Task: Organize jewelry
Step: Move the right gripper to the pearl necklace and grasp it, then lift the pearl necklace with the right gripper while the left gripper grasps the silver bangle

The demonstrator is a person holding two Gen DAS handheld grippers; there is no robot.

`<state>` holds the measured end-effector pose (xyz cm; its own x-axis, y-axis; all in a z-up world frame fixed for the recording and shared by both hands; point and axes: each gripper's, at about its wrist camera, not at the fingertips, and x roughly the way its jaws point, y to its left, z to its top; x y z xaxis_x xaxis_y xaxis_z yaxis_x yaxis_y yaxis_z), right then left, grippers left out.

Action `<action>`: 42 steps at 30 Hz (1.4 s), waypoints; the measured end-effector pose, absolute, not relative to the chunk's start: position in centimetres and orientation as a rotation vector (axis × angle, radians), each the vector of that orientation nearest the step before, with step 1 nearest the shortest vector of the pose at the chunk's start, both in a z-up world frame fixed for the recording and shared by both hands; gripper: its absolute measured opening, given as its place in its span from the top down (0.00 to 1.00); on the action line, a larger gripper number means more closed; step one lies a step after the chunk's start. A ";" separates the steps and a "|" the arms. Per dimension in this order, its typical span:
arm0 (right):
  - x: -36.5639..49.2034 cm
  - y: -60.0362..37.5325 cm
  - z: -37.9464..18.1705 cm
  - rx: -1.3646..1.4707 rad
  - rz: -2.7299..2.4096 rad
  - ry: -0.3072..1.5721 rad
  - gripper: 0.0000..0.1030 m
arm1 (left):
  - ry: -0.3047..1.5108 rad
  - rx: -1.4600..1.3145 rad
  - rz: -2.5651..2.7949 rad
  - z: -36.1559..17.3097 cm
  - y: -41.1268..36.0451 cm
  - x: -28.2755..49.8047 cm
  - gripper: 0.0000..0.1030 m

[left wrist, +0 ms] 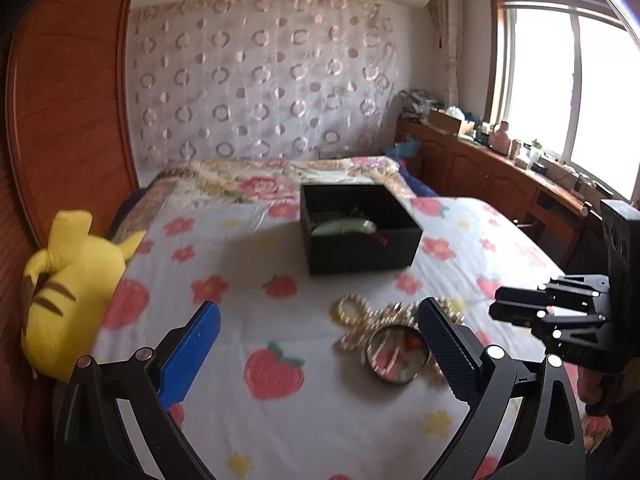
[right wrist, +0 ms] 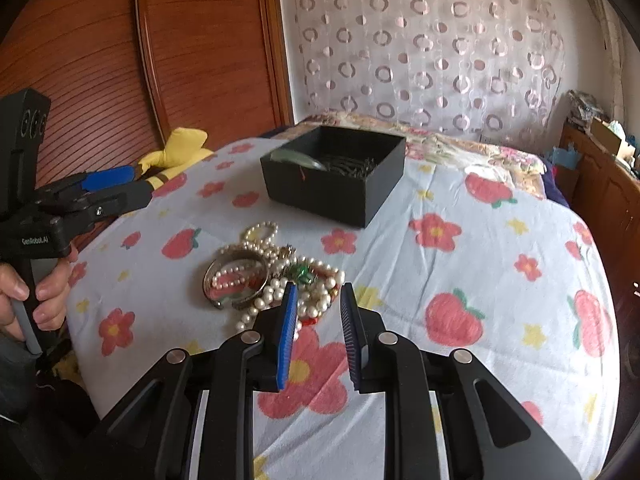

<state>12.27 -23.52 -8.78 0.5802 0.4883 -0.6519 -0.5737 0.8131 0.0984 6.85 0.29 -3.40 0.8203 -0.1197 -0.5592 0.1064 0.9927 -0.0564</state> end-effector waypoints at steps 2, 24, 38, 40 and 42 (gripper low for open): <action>12.6 -23.2 -9.2 -0.130 0.622 0.735 0.76 | 0.613 -0.031 -0.115 -4.0 0.7 6.7 0.08; 15.8 -21.2 -12.0 -0.106 0.622 0.900 0.87 | 0.642 -0.034 -0.117 -5.7 0.9 6.3 0.08; 13.5 -23.2 -7.3 -0.139 0.621 0.728 0.92 | 0.662 -0.034 -0.133 -6.6 0.5 6.3 0.08; 13.2 -23.4 -6.3 -0.142 0.620 0.699 0.92 | 0.671 -0.030 -0.139 -6.7 0.3 6.4 0.07; 12.9 -23.7 -5.3 -0.144 0.618 0.670 0.92 | 0.680 -0.025 -0.146 -6.8 0.1 6.5 0.07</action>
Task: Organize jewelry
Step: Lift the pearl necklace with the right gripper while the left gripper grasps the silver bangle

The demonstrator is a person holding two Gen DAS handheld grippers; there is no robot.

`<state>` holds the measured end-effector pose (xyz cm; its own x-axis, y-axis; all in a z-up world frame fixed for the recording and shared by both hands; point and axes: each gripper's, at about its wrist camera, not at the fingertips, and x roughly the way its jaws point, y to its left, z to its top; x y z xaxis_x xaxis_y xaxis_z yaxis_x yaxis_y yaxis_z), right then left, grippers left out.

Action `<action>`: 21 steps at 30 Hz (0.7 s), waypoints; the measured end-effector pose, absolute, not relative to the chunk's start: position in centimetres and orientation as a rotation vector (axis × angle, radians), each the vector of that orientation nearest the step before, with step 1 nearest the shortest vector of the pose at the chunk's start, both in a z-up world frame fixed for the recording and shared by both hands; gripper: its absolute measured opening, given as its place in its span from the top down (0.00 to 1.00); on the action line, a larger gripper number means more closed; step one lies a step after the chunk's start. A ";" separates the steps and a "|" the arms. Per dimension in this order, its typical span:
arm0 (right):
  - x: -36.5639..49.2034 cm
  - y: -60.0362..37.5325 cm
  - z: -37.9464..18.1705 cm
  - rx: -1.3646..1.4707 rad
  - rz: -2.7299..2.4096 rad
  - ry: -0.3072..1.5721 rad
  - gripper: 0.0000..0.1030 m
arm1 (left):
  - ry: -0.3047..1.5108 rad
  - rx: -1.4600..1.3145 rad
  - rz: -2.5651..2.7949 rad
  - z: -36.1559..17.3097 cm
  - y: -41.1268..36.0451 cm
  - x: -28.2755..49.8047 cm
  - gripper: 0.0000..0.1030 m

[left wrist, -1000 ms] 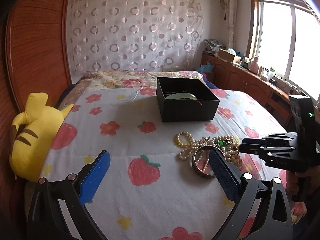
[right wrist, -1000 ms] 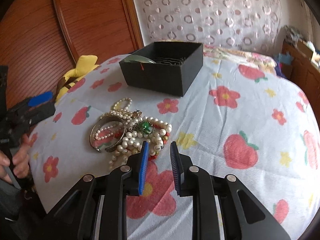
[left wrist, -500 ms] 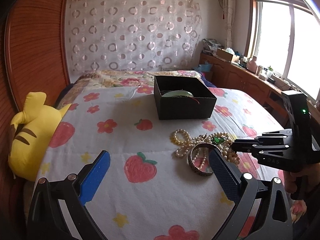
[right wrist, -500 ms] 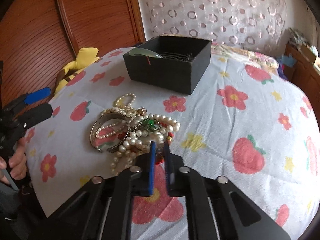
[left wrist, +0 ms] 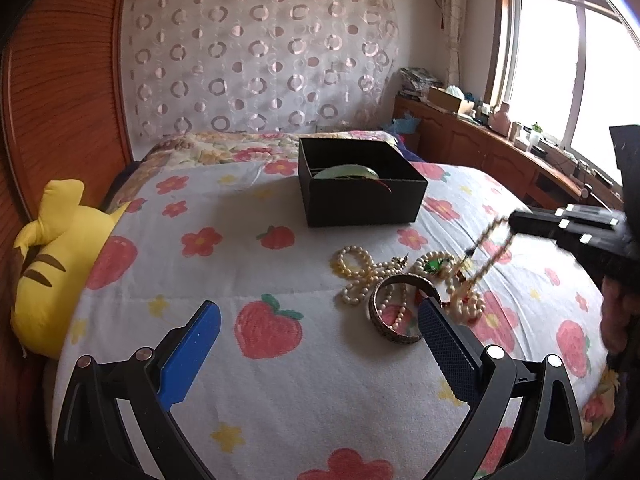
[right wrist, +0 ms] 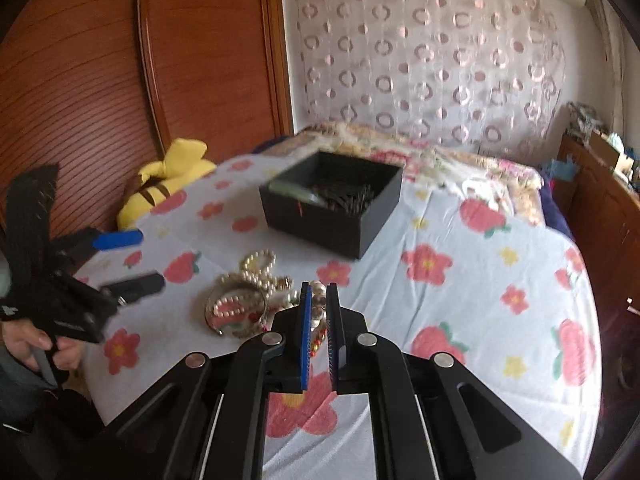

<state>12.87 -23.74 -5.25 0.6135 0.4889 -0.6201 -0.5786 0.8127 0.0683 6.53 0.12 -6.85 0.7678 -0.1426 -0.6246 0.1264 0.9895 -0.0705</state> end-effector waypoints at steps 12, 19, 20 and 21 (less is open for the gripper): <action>11.3 -25.4 0.9 -0.150 0.602 0.523 0.92 | 0.704 -0.008 -0.183 -7.0 -0.8 6.5 0.08; 10.4 -26.8 4.2 -0.145 0.576 0.438 0.92 | 0.719 0.000 -0.201 -7.2 -1.2 6.5 0.07; 10.3 -27.0 4.7 -0.145 0.570 0.422 0.92 | 0.722 0.002 -0.205 -7.3 -1.4 6.5 0.08; 10.2 -27.2 5.0 -0.145 0.568 0.415 0.92 | 0.725 0.004 -0.209 -7.3 -1.4 6.5 0.08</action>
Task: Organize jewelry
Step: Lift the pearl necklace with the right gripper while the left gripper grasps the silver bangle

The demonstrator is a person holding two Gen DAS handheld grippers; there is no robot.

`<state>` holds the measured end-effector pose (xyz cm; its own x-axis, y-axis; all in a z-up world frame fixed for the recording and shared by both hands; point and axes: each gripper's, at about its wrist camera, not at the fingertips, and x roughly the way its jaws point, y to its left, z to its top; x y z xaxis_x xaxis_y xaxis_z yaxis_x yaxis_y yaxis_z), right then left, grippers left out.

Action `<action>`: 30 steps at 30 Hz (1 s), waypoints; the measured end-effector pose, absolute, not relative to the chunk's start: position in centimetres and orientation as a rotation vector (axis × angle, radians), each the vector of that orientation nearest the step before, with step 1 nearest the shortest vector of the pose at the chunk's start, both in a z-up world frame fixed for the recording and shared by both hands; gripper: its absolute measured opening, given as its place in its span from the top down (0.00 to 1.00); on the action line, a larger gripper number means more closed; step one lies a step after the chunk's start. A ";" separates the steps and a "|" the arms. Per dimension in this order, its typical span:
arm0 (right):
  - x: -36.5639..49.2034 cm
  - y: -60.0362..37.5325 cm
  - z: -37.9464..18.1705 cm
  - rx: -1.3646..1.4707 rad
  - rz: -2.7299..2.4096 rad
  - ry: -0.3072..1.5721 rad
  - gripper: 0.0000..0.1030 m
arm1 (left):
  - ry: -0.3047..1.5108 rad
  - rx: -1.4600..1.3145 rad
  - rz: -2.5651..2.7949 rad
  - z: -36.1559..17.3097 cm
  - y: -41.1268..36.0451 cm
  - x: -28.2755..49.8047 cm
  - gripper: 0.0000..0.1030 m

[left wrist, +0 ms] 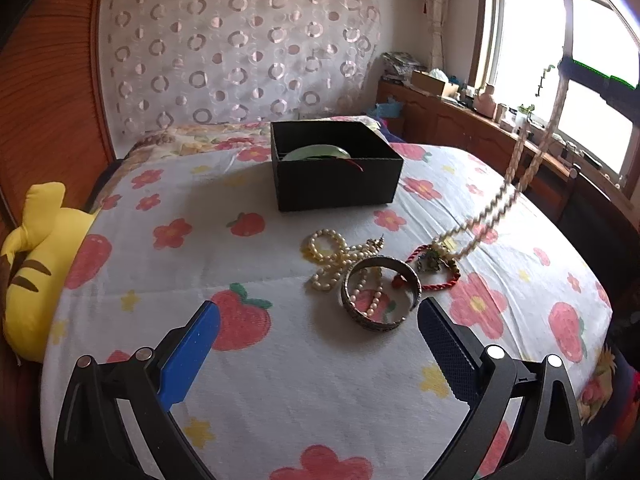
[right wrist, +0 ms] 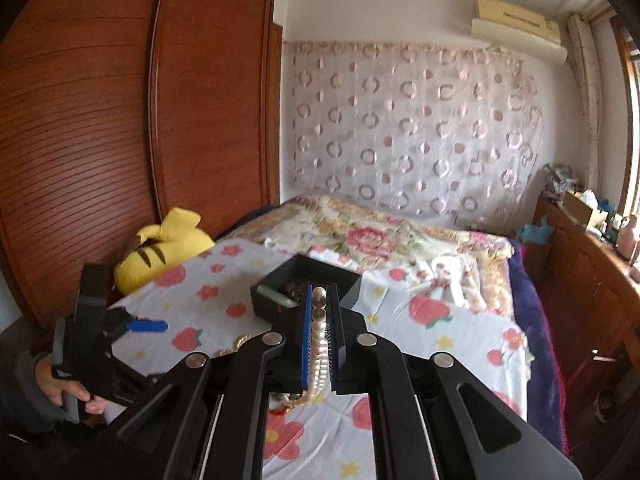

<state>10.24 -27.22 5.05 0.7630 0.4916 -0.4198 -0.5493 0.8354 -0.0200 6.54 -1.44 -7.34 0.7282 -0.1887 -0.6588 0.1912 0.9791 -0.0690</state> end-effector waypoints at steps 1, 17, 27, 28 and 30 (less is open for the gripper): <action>10.1 -27.5 5.5 -0.145 0.564 0.405 0.92 | 0.730 0.008 -0.215 -7.4 -1.6 6.5 0.08; 9.6 -29.3 6.7 -0.163 0.517 0.372 0.92 | 0.829 0.091 -0.322 -8.9 -5.5 9.3 0.15; 9.9 -29.7 5.8 -0.151 0.512 0.388 0.92 | 0.884 0.125 -0.296 -9.7 -6.2 10.9 0.35; 10.0 -29.8 5.7 -0.151 0.512 0.390 0.92 | 0.883 0.124 -0.300 -9.7 -6.2 10.9 0.41; 10.0 -29.7 5.6 -0.152 0.511 0.393 0.92 | 0.875 0.131 -0.302 -9.6 -6.4 10.7 0.45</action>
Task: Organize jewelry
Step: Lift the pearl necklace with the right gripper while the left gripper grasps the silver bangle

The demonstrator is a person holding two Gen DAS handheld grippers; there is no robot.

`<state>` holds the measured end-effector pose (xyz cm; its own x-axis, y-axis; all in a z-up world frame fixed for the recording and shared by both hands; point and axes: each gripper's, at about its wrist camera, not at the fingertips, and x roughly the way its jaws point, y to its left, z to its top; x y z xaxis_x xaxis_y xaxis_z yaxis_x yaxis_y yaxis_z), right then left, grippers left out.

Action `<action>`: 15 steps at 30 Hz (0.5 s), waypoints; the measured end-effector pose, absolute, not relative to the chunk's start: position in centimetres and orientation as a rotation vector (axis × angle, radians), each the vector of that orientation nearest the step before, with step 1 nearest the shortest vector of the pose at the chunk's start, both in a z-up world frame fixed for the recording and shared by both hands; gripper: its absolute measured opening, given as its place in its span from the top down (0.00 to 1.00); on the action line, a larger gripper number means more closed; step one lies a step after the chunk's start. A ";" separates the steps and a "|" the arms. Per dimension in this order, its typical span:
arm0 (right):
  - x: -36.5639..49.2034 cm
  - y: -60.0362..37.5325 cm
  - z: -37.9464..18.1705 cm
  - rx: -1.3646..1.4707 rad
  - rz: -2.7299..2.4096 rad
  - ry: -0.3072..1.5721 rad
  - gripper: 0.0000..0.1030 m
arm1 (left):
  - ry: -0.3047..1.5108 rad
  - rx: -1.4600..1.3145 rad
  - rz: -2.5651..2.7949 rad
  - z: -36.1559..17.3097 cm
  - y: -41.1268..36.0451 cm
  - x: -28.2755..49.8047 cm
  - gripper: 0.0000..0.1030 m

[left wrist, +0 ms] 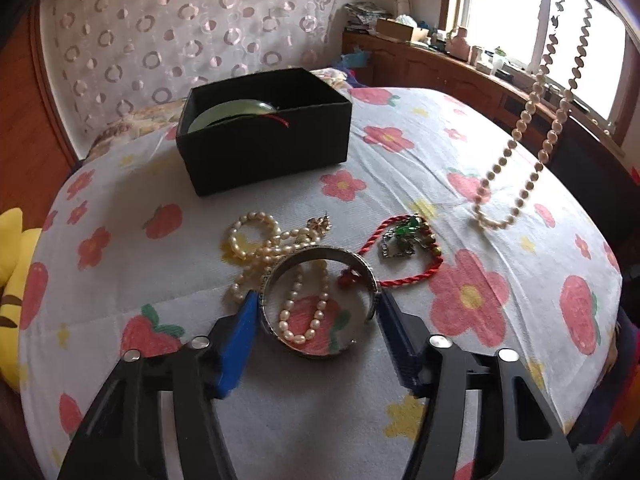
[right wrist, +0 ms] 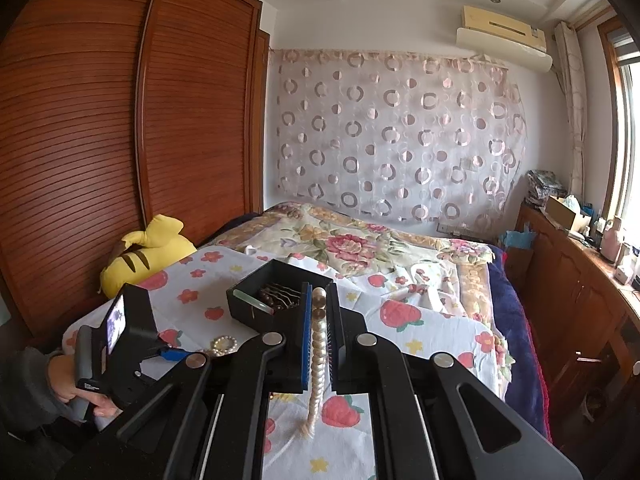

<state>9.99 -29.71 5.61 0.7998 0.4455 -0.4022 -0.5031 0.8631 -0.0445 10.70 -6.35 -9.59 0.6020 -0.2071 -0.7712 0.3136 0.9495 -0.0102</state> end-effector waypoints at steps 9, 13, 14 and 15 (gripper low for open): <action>10.6 -29.2 5.8 -0.162 0.519 0.382 0.92 | 0.814 0.111 -0.305 -7.9 -5.8 9.4 0.45; 11.5 -28.4 6.7 -0.163 0.532 0.373 0.92 | 0.770 0.094 -0.306 -6.1 -5.3 9.0 0.45; 11.8 -28.1 7.0 -0.167 0.534 0.368 0.92 | 0.757 0.091 -0.305 -5.6 -5.2 8.9 0.45; 12.1 -27.9 7.3 -0.170 0.535 0.364 0.92 | 0.749 0.089 -0.303 -5.2 -5.1 8.9 0.45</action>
<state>12.11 -27.86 7.31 0.7987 0.4657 -0.3811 -0.5254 0.8484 -0.0644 8.89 -5.12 -5.25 0.6913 -0.2398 -0.6816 0.3026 0.9527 -0.0282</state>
